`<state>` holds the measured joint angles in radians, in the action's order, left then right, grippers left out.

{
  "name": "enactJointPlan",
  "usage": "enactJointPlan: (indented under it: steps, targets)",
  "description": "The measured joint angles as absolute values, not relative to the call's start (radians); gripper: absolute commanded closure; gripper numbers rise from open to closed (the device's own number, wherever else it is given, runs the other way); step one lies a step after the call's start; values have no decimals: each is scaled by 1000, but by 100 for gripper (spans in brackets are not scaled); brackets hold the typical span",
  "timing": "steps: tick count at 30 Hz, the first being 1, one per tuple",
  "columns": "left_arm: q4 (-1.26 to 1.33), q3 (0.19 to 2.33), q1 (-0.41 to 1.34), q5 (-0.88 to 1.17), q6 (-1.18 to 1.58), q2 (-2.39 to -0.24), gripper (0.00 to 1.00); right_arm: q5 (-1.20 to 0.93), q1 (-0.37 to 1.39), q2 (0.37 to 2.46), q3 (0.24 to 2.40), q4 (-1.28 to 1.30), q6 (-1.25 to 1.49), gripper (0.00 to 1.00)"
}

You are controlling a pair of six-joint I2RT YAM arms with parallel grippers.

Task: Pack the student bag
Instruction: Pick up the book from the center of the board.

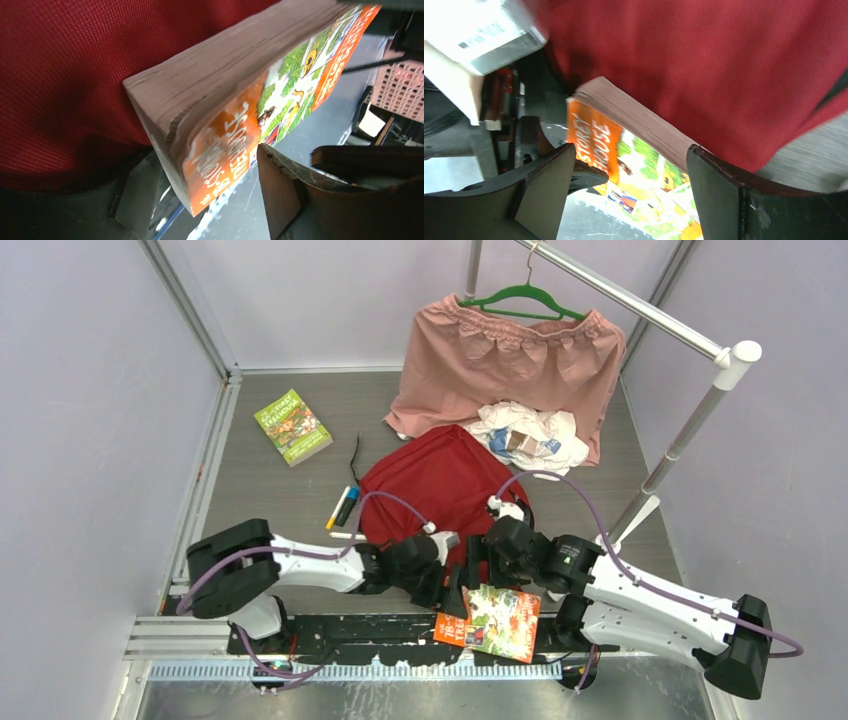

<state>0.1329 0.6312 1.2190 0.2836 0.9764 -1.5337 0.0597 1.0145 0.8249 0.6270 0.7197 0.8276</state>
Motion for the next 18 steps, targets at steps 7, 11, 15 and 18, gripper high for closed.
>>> enactJointPlan:
  steps: [7,11,15,18]
  targets:
    - [220,695,1242,253,1004,-1627,32,127,1006,744,611,815,866,13]
    - [205,695,1249,214,1004,-1614,32,129,1006,717,600,815,897,13]
    - [189,695,1250,192,994,-1592,32,114,1007,725,592,810,918,13]
    - [197,691,1250,192,996,-1589,46,112,1007,733,592,809,923,13]
